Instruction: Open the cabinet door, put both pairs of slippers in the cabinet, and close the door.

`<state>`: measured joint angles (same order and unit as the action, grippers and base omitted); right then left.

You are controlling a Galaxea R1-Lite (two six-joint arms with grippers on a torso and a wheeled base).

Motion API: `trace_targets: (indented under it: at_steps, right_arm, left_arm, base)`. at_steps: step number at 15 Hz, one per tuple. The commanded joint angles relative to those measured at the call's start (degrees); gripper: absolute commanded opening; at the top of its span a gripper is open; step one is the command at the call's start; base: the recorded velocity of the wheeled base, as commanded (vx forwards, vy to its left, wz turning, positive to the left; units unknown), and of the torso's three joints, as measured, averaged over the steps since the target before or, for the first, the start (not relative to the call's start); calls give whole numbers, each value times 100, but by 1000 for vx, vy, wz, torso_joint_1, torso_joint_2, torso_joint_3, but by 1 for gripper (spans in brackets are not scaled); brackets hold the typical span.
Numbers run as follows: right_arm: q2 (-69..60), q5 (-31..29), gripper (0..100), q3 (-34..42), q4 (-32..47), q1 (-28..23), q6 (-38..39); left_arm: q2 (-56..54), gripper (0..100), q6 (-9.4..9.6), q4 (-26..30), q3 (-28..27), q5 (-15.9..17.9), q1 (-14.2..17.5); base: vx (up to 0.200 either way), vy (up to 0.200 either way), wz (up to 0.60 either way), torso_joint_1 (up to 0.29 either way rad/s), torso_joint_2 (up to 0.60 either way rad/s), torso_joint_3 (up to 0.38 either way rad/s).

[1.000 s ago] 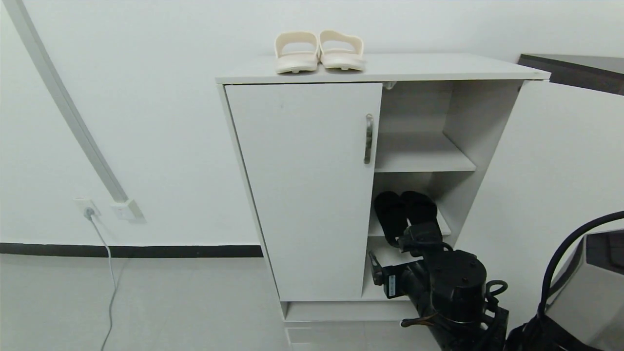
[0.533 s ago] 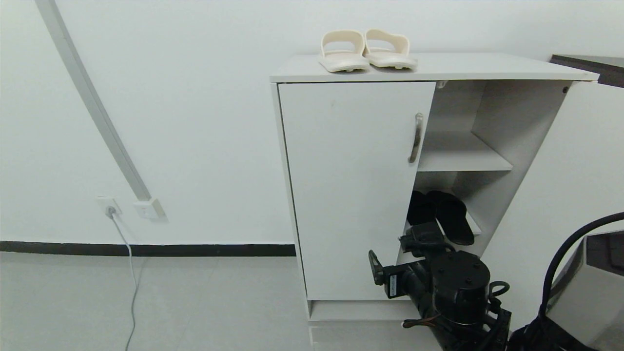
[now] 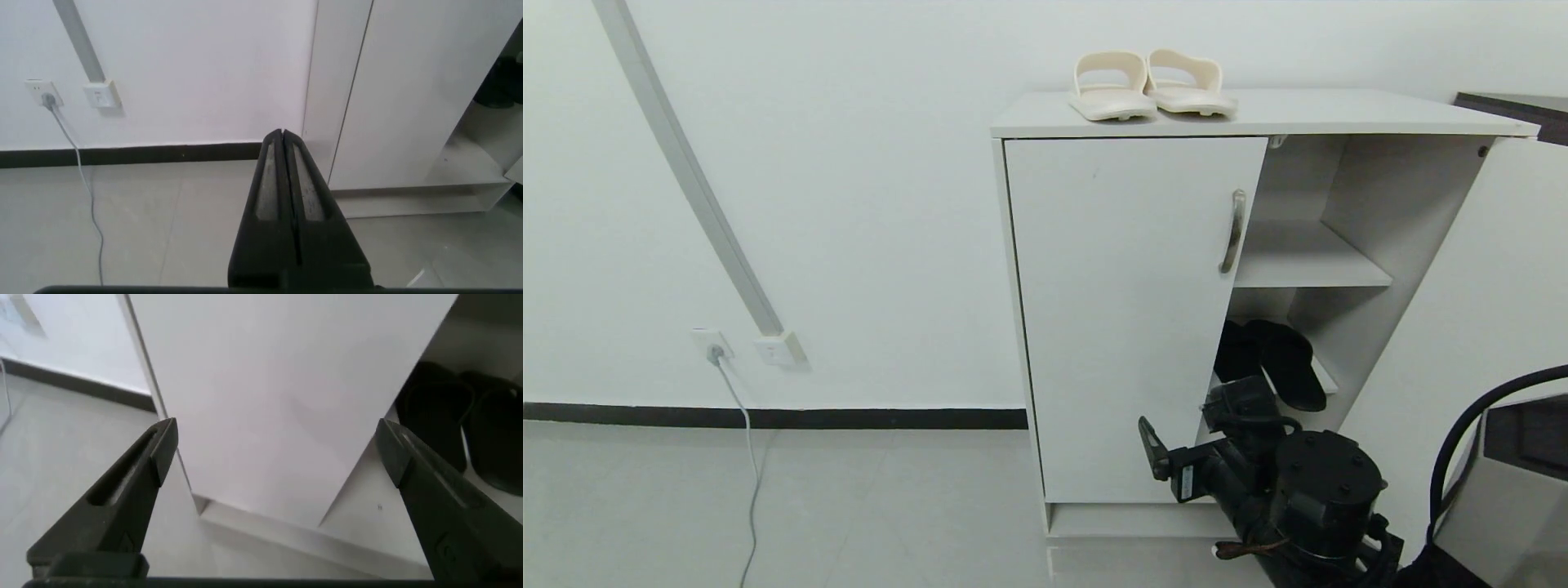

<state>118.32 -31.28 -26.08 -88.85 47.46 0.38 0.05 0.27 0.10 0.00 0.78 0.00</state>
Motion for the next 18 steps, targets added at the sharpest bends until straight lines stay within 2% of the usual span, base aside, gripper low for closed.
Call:
trace_targets:
  at_steps: [1,9,18]
  right_arm:
    - [103,17,100,68,-10,-8,-3]
    - [103,17,100,103,-36,-17,-82]
    - [103,17,100,103,-19,-17,-82]
  left_arm:
    - [4,0,0,-1,0,1,0]
    - [4,0,0,-1,0,1,0]
    - [4,0,0,-1,0,1,0]
  base:
    - [0,0,0,0,0,0]
    - [0,0,0,0,0,0]
    - [0,0,0,70,-388,-316]
